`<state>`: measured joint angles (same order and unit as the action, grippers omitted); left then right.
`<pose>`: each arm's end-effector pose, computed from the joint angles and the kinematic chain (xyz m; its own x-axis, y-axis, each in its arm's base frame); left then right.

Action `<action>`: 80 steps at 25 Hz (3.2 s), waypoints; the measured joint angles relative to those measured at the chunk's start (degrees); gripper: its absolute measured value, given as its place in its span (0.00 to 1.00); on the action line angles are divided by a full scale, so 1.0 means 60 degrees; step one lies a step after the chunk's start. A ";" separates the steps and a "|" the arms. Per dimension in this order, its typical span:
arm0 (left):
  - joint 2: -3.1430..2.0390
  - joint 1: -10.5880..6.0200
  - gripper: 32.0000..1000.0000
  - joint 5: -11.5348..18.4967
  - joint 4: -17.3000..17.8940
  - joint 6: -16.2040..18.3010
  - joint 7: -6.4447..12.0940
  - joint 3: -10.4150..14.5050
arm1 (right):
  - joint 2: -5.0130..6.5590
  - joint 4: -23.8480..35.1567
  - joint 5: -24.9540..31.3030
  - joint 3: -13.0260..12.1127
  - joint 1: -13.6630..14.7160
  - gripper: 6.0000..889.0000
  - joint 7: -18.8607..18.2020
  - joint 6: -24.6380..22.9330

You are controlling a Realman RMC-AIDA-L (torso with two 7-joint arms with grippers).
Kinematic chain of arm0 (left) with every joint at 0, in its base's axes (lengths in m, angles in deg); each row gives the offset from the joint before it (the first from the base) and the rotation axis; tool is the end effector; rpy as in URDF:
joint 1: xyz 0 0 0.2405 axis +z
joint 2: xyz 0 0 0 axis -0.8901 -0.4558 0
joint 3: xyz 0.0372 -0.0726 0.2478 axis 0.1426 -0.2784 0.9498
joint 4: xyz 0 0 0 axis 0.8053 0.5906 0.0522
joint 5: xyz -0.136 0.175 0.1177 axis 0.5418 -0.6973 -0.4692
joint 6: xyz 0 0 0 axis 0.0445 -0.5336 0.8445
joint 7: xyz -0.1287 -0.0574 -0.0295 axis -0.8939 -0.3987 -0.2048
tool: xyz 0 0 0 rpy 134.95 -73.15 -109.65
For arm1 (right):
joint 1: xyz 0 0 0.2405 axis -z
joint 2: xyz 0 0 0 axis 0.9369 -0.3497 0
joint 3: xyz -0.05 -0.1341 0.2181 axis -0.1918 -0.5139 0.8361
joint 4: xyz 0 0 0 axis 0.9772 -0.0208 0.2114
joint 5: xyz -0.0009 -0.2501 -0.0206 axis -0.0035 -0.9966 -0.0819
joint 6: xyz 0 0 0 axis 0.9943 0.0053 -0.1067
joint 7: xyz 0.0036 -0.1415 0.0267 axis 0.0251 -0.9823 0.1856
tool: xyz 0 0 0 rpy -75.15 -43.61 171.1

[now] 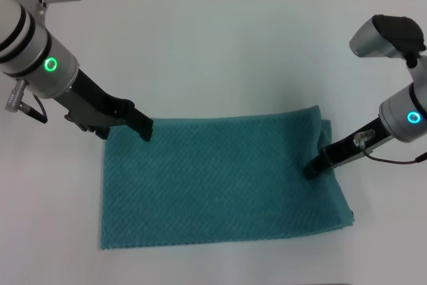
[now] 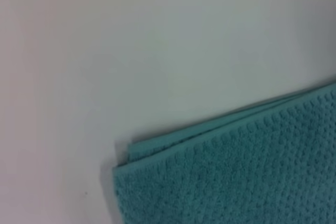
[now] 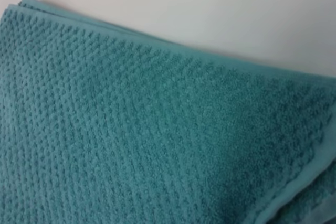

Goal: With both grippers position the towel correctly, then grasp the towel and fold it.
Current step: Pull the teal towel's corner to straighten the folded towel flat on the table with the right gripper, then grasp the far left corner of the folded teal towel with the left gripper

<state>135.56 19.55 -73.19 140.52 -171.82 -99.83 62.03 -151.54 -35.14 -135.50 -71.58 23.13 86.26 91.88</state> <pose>-0.1925 0.4240 -0.0028 0.2996 0.9538 -0.0205 0.8457 -0.2755 -0.4571 0.2940 0.3951 -0.0563 0.3703 -0.9214 0.1180 -0.8837 -0.3886 -0.2610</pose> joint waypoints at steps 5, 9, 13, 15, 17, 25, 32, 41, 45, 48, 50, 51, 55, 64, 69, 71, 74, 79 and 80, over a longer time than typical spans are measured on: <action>0.0000 0.0001 0.89 0.0000 0.0000 0.0000 0.0000 -0.0002 | 0.0008 0.0200 0.0002 0.0010 0.0000 0.40 0.0056 0.0085; 0.0000 0.0007 0.89 0.0000 0.0000 0.0000 0.0000 -0.0002 | 0.0010 0.0422 -0.0041 -0.0020 0.0000 0.61 0.0169 0.0252; 0.0000 0.0011 0.89 0.0000 0.0000 0.0000 0.0000 -0.0002 | 0.0010 0.0497 -0.0101 -0.0039 0.0000 0.79 0.0367 0.0368; 0.0001 0.0012 0.89 0.0000 0.0000 0.0000 0.0000 -0.0002 | 0.0010 0.0502 -0.0171 -0.0047 0.0000 0.84 0.0438 0.0389; 0.0000 0.0014 0.89 0.0000 0.0000 0.0000 0.0000 -0.0002 | 0.0010 0.0504 -0.0219 -0.0049 0.0000 0.87 0.0492 0.0448; 0.0000 0.0029 0.89 0.0001 0.0000 -0.0007 0.0000 -0.0020 | 0.0024 0.1175 -0.0685 -0.0045 0.0003 0.97 0.0887 0.0913; -0.0012 0.0050 0.89 0.0001 -0.0010 -0.0029 0.0000 -0.0032 | 0.0118 0.2238 -0.0886 -0.0020 0.0005 0.97 0.1155 0.1690; -0.0029 0.0117 0.89 0.0000 -0.0030 -0.0059 0.0014 -0.0037 | 0.0382 0.2907 -0.0938 0.0035 -0.0108 0.96 0.1408 0.2320; -0.0029 0.0132 0.89 0.0000 -0.0054 -0.0073 0.0015 -0.0044 | 0.0384 0.3112 -0.0938 -0.0008 -0.0135 0.96 0.1458 0.2483; -0.0029 0.0137 0.89 0.0001 -0.0065 -0.0074 0.0015 -0.0046 | 0.0387 0.3174 -0.0939 -0.0016 -0.0200 0.96 0.1535 0.2545; -0.0029 0.0143 0.89 -0.0003 -0.0071 -0.0074 0.0015 -0.0046 | 0.0389 0.3186 -0.0939 -0.0020 -0.0261 0.96 0.1561 0.2596; -0.0029 0.0148 0.89 -0.0007 -0.0073 -0.0074 0.0015 -0.0046 | 0.0390 0.3198 -0.0947 -0.0020 -0.0291 0.96 0.1565 0.2639; -0.0029 0.0148 0.89 -0.0011 -0.0074 -0.0074 0.0015 -0.0029 | 0.0377 0.3401 -0.1250 -0.0030 -0.0384 0.96 0.1578 0.2842; -0.0029 0.0147 0.89 -0.0032 -0.0088 -0.0074 0.0015 -0.0046 | 0.0314 0.3821 -0.1418 -0.0032 -0.0456 0.96 0.1578 0.3202; -0.0029 0.0160 0.89 -0.0032 -0.0089 -0.0074 0.0015 -0.0047 | 0.0361 0.3824 -0.1422 -0.0019 -0.0456 0.96 0.1579 0.3283; -0.0029 0.0173 0.89 -0.0032 -0.0089 -0.0074 0.0015 -0.0055 | 0.0378 0.3824 -0.1422 -0.0020 -0.0456 0.96 0.1581 0.3282; -0.0029 0.0184 0.89 -0.0032 -0.0089 -0.0074 0.0015 -0.0061 | 0.0420 0.3824 -0.1422 0.0005 -0.0447 0.96 0.1582 0.3282; -0.0029 0.0189 0.89 -0.0029 -0.0089 -0.0074 0.0015 -0.0053 | 0.0525 0.3824 -0.1422 0.0023 -0.0404 0.96 0.1628 0.3271; -0.0029 0.0190 0.89 -0.0029 -0.0089 -0.0074 0.0015 -0.0056 | 0.0531 0.3824 -0.1423 0.0024 -0.0397 0.96 0.1631 0.3261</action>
<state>135.38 20.69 -73.37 139.99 -172.26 -99.74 61.69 -148.35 -12.20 -144.04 -71.44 20.74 96.05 111.44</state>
